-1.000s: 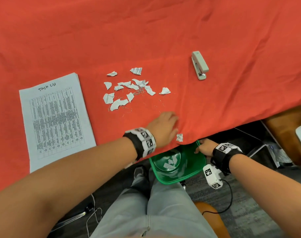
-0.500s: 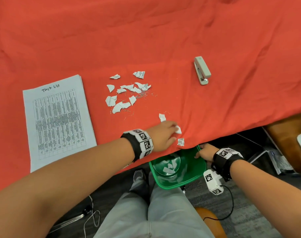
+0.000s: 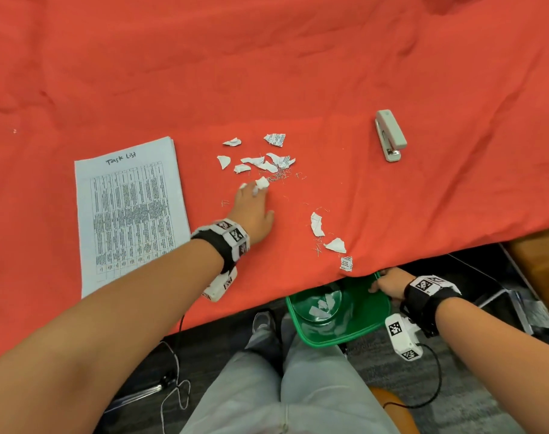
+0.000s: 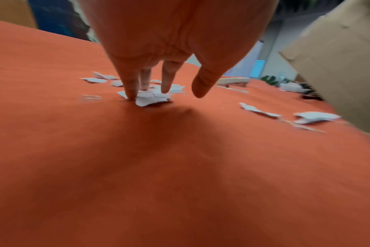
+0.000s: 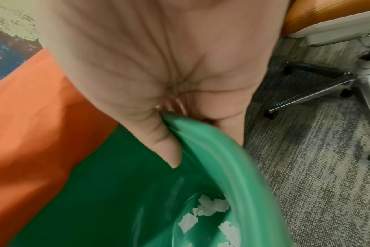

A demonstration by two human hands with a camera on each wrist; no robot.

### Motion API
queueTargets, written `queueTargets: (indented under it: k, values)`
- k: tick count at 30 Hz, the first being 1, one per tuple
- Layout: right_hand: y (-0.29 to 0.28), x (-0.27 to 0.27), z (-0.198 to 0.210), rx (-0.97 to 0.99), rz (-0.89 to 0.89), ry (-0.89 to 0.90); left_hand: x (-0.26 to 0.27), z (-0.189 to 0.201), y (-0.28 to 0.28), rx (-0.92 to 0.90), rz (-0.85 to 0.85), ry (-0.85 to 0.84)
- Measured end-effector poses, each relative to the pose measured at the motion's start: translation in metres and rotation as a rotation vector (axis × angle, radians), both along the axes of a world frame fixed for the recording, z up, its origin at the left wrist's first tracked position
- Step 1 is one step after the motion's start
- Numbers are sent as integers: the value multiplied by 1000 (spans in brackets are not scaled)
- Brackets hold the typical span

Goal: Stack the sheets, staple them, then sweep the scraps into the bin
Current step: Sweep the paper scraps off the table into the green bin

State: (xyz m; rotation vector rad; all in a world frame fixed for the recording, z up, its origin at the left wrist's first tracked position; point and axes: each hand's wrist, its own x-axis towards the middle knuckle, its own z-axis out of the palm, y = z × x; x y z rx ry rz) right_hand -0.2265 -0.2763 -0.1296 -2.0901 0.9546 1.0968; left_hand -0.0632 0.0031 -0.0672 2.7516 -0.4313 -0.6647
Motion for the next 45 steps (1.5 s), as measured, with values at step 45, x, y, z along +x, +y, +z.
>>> queueTargets:
  k: [45]
  values:
    - [-3,-2,-3,35,-89,7,76,4,-54,-34,-244,-43]
